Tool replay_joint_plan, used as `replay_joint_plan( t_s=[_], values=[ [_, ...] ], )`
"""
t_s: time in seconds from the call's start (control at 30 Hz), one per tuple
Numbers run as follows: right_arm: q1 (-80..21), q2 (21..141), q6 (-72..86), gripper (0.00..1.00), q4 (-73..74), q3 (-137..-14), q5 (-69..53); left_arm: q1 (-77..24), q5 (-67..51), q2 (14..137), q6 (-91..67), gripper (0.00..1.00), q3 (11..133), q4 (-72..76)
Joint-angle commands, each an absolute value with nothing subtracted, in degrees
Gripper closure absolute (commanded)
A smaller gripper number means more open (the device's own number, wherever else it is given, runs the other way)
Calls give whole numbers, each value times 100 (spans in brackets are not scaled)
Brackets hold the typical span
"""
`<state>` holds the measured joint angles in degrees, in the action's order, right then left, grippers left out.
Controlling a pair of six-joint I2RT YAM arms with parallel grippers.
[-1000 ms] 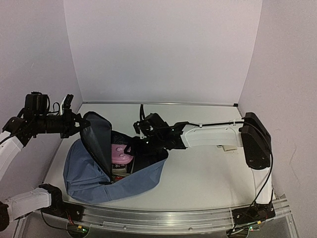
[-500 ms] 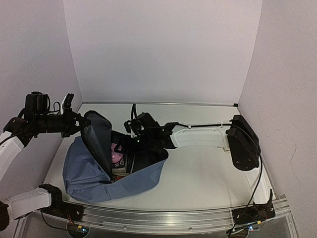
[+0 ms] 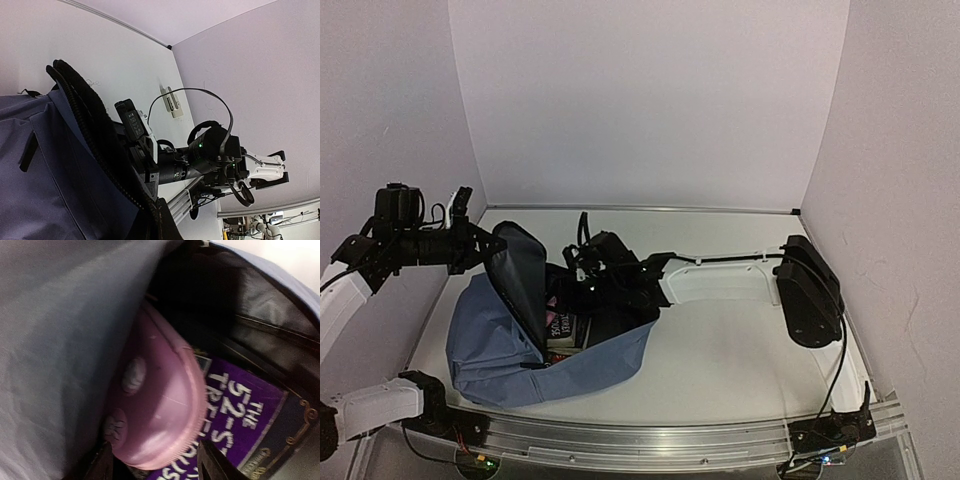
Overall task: Pack the student bag
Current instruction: Place the stationery in the student bag, then zip the student bag at the center of the board.
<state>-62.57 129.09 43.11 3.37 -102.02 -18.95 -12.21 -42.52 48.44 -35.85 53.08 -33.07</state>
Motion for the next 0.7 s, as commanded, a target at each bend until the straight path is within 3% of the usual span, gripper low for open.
replay_joint_plan(
  t_s=[0.0, 0.23, 0.47, 0.67],
  values=[
    [-6210, 11722, 4058, 39, 127, -9565, -788, -1202, -4294, 4857, -3589, 100, 5424, -2841],
    [-6032, 10112, 3628, 18, 190, -8340, 409, -1278, -4367, 5157, -3865, 100, 5315, -2708],
    [-5345, 9296, 3861, 16, 204, -7195, 408, -2553, -3104, 5850, -3938, 100, 5627, -2406],
    [-5181, 8853, 3946, 14, 208, -6678, 649, -3441, -2700, 6860, -4138, 100, 5858, -1716]
  ],
)
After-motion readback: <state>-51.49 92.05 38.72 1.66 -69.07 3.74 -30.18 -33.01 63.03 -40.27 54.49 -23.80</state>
